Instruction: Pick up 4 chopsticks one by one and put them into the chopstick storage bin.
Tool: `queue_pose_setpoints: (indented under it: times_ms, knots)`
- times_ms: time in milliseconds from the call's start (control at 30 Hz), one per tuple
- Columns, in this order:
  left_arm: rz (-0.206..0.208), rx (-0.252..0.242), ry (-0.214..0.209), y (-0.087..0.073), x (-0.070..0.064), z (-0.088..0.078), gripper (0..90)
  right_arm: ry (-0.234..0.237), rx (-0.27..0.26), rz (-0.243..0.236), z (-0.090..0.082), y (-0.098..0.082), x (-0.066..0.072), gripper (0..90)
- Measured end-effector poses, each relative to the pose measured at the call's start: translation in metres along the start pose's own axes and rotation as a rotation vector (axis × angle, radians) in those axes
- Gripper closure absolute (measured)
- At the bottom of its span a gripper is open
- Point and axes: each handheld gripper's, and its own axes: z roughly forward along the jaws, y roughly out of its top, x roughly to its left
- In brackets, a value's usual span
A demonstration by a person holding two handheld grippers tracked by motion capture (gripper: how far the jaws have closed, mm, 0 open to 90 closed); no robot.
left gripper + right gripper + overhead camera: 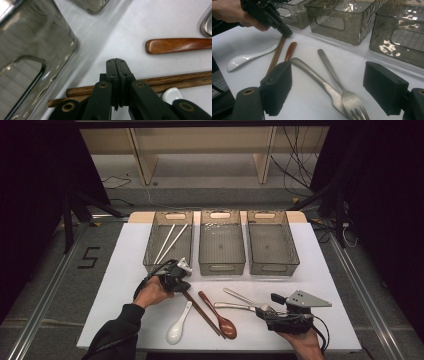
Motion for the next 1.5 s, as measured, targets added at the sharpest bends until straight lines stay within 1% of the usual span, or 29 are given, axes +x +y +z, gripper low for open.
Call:
queue_pose_setpoints:
  times_ms: [100, 133, 167, 300, 333, 400, 433, 567, 667, 733, 800, 867, 967, 1000, 1267, 1433, 1467, 1500]
  knots:
    - [-0.003, 0.020, 0.006, -0.002, -0.001, -0.002, 89.1, 0.000, -0.002, 0.000, 0.000, 0.000, 0.000, 23.9]
    - [-0.011, 0.022, 0.005, -0.003, -0.001, -0.003, 89.1, 0.000, -0.002, 0.000, -0.001, 0.000, 0.000, 23.9]
    - [-0.010, 0.027, 0.001, -0.004, 0.000, -0.004, 89.1, -0.001, -0.001, 0.000, -0.001, 0.000, 0.000, 23.9]
    - [-0.036, 0.035, -0.004, -0.009, 0.003, -0.007, 89.1, 0.000, -0.002, -0.002, -0.001, 0.000, 0.000, 23.9]
    - [-0.032, 0.041, -0.003, -0.010, 0.004, -0.008, 89.1, -0.001, -0.001, -0.002, -0.001, 0.000, 0.000, 23.9]
    - [-0.041, 0.054, -0.006, -0.013, 0.005, -0.010, 89.1, -0.001, -0.003, -0.002, -0.001, 0.000, 0.000, 23.9]
    - [-0.054, 0.053, -0.008, -0.014, 0.005, -0.011, 89.1, -0.001, -0.002, -0.002, -0.001, 0.000, 0.000, 23.9]
    - [-0.075, 0.071, -0.019, -0.020, 0.007, -0.015, 89.0, -0.001, -0.002, -0.003, -0.001, 0.000, 0.000, 23.9]
    - [-0.088, 0.070, -0.019, -0.024, 0.007, -0.017, 89.0, -0.001, -0.002, -0.003, -0.001, 0.000, 0.000, 23.9]
    - [-0.106, 0.071, -0.024, -0.027, 0.007, -0.018, 89.0, -0.001, -0.003, -0.003, -0.001, 0.000, 0.000, 23.9]
    - [-0.107, 0.079, -0.023, -0.030, 0.008, -0.020, 89.0, -0.002, -0.005, -0.003, -0.001, 0.001, 0.001, 23.9]
    - [-0.126, 0.074, -0.021, -0.034, 0.008, -0.022, 89.0, -0.003, -0.005, -0.002, -0.002, 0.001, 0.001, 23.9]
    - [-0.136, 0.084, -0.024, -0.040, 0.010, -0.026, 89.0, -0.002, -0.005, -0.003, -0.001, 0.001, 0.001, 23.9]
    - [-0.146, 0.083, -0.025, -0.042, 0.010, -0.027, 89.0, -0.002, -0.006, -0.006, -0.001, 0.001, 0.001, 23.9]
    - [-0.165, 0.097, -0.030, -0.056, 0.010, -0.035, 88.9, -0.002, -0.001, -0.005, -0.001, 0.001, 0.001, 23.9]
    - [-0.179, 0.114, -0.041, -0.061, 0.010, -0.038, 88.9, -0.002, 0.000, -0.006, -0.001, 0.001, 0.001, 23.9]
    - [-0.176, 0.121, -0.041, -0.062, 0.010, -0.039, 89.0, -0.003, -0.001, -0.006, -0.001, 0.001, 0.001, 23.9]
    - [-0.178, 0.118, -0.039, -0.063, 0.010, -0.039, 89.0, -0.003, 0.000, -0.006, -0.001, 0.001, 0.001, 23.9]
